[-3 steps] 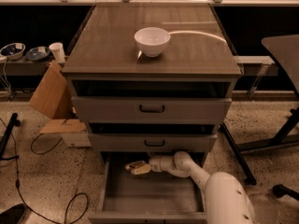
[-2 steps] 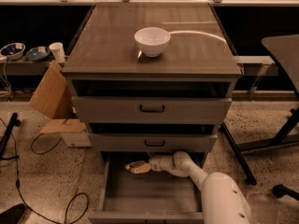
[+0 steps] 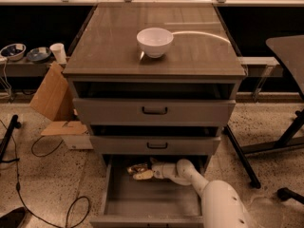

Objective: Pick orange can from bottom drawer and place on counter

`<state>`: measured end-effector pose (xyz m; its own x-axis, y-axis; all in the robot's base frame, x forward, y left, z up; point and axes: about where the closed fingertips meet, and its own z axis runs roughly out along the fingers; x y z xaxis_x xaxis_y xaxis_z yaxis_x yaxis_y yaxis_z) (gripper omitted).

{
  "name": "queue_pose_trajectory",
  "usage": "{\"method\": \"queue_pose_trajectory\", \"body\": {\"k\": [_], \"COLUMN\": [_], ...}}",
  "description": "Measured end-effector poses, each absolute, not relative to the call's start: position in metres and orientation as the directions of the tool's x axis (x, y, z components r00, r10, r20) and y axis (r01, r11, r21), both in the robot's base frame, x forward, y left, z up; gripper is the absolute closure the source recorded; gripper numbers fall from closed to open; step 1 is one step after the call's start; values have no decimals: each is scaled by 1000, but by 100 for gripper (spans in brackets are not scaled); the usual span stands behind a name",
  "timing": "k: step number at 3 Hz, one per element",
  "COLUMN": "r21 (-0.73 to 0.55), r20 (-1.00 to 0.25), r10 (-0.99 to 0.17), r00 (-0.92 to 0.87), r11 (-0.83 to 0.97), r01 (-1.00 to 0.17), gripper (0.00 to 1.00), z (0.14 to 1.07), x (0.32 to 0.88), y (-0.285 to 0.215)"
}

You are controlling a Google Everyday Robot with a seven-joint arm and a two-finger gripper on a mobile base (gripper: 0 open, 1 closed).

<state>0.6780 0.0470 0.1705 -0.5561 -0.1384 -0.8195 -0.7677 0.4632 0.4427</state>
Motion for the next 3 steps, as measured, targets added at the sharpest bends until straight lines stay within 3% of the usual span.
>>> {"method": "queue_pose_trajectory", "body": {"k": [3], "r21": [381], "r20": [-879], "r10": [-70], "r00": [-471], "r11": [490], "r01": [-784], "gripper": [0], "z": [148], "x": [687], "y": [59]}}
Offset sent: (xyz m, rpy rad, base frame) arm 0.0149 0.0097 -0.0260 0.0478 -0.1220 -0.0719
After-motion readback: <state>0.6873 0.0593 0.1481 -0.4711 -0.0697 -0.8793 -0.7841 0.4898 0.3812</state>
